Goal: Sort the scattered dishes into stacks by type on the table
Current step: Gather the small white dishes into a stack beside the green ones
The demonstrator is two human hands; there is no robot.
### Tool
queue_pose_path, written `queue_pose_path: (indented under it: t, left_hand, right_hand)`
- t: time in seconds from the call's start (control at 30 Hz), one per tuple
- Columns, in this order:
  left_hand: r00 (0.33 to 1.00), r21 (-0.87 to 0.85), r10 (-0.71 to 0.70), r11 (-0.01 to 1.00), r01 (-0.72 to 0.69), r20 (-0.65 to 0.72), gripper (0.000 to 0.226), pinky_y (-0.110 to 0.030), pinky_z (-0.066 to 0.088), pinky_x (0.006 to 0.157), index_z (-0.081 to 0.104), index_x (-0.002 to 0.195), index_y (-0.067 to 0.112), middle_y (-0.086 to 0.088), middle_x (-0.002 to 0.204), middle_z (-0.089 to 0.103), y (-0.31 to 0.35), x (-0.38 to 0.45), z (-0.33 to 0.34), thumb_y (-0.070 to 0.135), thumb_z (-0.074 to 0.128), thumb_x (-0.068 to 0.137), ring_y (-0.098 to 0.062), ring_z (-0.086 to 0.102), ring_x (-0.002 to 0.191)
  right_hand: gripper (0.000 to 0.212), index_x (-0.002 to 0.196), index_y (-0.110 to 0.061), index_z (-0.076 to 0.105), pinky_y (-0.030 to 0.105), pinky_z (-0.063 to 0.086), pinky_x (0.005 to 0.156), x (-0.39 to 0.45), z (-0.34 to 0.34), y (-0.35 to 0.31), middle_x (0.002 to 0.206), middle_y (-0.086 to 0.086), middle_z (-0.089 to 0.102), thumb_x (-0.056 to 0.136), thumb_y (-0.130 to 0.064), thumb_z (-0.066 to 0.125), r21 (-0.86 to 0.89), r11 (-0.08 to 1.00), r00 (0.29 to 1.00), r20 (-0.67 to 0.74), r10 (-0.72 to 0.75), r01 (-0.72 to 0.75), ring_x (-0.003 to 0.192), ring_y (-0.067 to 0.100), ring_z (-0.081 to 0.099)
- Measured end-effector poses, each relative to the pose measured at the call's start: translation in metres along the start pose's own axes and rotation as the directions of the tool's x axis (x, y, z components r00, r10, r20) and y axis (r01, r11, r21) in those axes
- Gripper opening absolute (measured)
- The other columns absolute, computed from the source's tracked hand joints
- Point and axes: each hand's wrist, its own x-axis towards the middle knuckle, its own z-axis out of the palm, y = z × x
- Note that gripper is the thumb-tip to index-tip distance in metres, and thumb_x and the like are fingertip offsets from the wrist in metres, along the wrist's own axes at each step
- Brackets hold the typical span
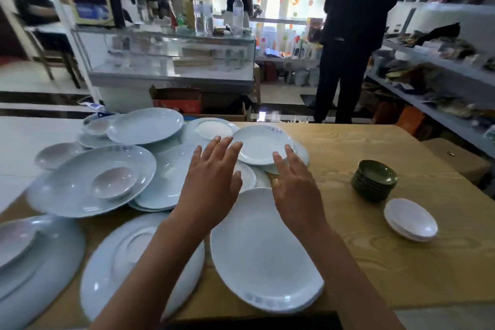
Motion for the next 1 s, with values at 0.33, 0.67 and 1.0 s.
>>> queue_pose_path:
  t: [0.33, 0.67, 1.0]
  left_hand:
    - [0.956, -0.004, -0.28, 0.96, 0.281, -0.083, 0.051, -0.038, 0.029, 0.112, 0.044, 0.14, 0.013, -0.008, 0.144, 0.047, -0.108, -0.024, -0.026, 0.018, 0.058, 0.091, -0.025, 0.041, 0.133]
    - [0.904, -0.003, -0.427, 0.904, 0.427, -0.026, 0.044, -0.041, 0.039, 0.104, 0.067, 0.117, 0.006, -0.018, 0.13, 0.057, -0.196, -0.057, -0.009, -0.008, 0.062, 0.075, -0.039, 0.05, 0.122]
    - [0.867, -0.08, -0.498, 0.864, 0.497, 0.009, 0.017, -0.035, 0.044, 0.088, 0.071, 0.088, -0.002, -0.016, 0.108, 0.065, -0.211, -0.054, 0.001, 0.0, 0.058, 0.078, -0.034, 0.057, 0.105]
  right_hand:
    - [0.068, 0.153, -0.018, 0.02, 0.032, 0.019, 0.118, 0.031, 0.038, -0.09, 0.16, 0.002, 0.017, 0.095, -0.013, 0.055, 0.115, 0.968, 0.953, 0.183, -0.241, 0.222, 0.148, 0.019, 0.016]
    - [0.068, 0.154, -0.022, 0.016, 0.023, 0.009, 0.115, 0.029, 0.069, -0.137, 0.161, 0.001, 0.012, 0.095, -0.012, 0.05, 0.269, 0.935, 0.905, 0.293, -0.308, 0.231, 0.148, 0.015, 0.01]
    - [0.062, 0.15, -0.016, 0.028, 0.028, 0.02, 0.115, 0.019, 0.078, -0.155, 0.157, 0.004, 0.026, 0.094, -0.012, 0.053, 0.313, 0.923, 0.895, 0.309, -0.321, 0.223, 0.145, 0.018, 0.02]
